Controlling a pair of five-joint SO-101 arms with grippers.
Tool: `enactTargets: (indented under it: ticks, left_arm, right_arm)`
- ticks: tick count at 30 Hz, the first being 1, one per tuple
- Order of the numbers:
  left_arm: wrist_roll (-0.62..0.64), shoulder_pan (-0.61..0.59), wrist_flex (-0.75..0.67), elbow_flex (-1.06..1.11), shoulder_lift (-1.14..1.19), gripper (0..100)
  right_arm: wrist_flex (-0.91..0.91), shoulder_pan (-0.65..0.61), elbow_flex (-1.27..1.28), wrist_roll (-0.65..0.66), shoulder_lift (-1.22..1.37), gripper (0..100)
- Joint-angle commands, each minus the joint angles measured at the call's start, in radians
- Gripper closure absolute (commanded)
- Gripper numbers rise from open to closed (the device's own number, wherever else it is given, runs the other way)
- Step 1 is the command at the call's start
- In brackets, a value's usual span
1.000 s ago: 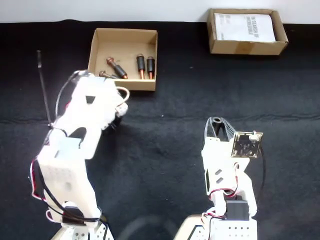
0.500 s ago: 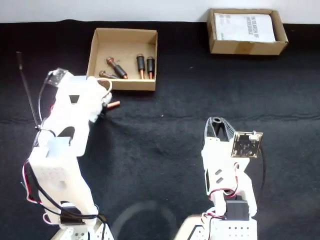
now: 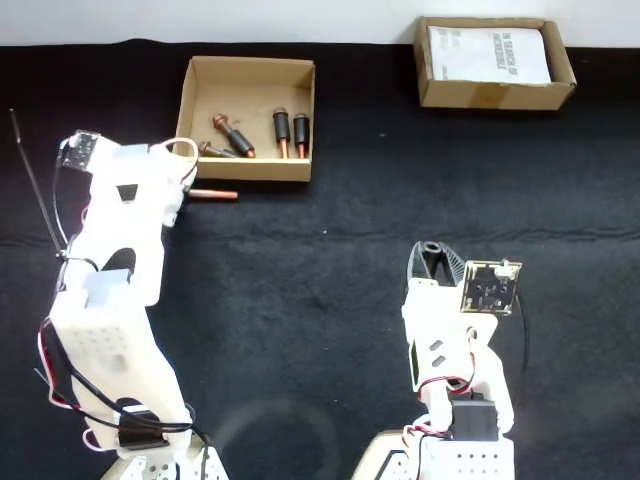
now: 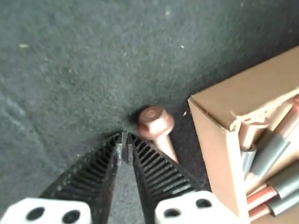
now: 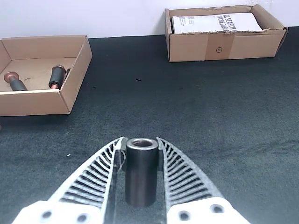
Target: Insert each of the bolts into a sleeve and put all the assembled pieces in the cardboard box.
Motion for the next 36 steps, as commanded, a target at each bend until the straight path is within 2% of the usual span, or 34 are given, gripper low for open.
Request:
enactTargets:
  ticks: [1, 7, 11, 16, 19, 27, 36]
  left_arm:
    - [0.009, -0.031, -0.012, -0.038, -0.016, 99]
    - [0.009, -0.030, -0.003, -0.036, -0.016, 99]
    - [0.006, 0.013, 0.109, -0.076, -0.018, 98]
    - [0.008, 0.096, 0.310, -0.177, -0.018, 84]
    - [0.009, 0.110, 0.358, -0.228, -0.015, 79]
    - [0.009, 0.107, 0.315, -0.220, -0.005, 79]
    - [0.009, 0.107, 0.146, -0.104, -0.005, 79]
  right_arm:
    - [0.001, -0.008, 0.133, -0.002, -0.019, 99.1]
    - [0.001, -0.008, 0.133, -0.002, -0.019, 99.1]
    - [0.001, -0.015, 0.133, -0.002, -0.019, 99.1]
    - [0.001, -0.025, 0.133, -0.002, -0.019, 99.1]
    - [0.001, -0.025, 0.133, -0.002, -0.019, 99.1]
    - [0.001, -0.025, 0.133, -0.002, -0.019, 99.1]
    - [0.001, -0.025, 0.131, -0.002, -0.019, 99.1]
